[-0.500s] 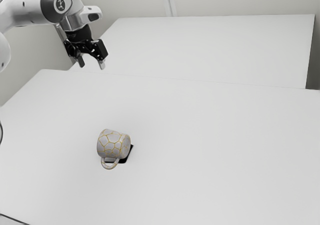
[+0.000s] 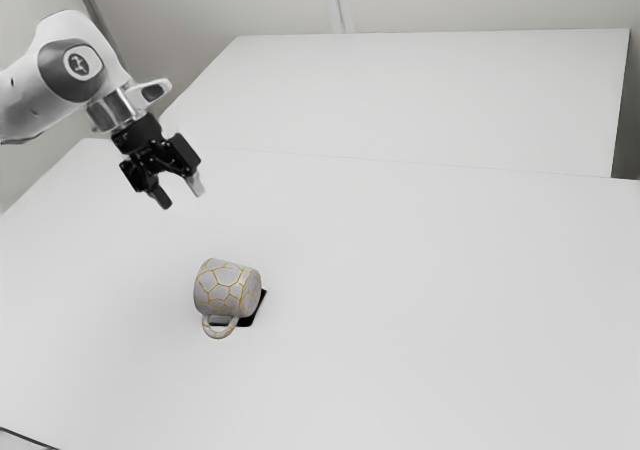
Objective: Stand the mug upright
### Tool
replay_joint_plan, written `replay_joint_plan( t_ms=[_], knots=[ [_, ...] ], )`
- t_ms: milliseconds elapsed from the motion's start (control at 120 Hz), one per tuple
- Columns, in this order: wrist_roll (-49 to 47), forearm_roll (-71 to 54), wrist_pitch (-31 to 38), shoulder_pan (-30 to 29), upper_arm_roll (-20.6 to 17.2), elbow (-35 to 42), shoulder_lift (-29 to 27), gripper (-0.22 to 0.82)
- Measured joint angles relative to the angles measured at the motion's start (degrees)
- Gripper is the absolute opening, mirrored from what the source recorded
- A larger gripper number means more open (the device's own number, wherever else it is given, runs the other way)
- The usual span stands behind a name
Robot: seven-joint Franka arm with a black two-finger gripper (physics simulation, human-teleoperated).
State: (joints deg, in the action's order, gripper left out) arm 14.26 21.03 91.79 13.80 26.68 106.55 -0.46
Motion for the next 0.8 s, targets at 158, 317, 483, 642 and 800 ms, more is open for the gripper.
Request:
replay_joint_plan(
  t_ms=[158, 317, 483, 642, 800],
  knots=[
    [4.01, 7.88, -1.84, -2.19, 2.0, 0.01, 5.64, 0.59],
    [8.36, 12.09, -2.8, -2.82, 2.14, 3.23, 8.01, 0.59],
    [13.02, 14.68, -3.03, -6.17, 2.15, 5.15, 10.44, 0.59],
    [16.71, 16.4, -3.17, -7.24, 2.15, 5.2, 14.27, 0.59],
    [19.65, 17.9, -3.38, -8.0, 2.1, 5.41, 16.65, 0.58]
  ],
)
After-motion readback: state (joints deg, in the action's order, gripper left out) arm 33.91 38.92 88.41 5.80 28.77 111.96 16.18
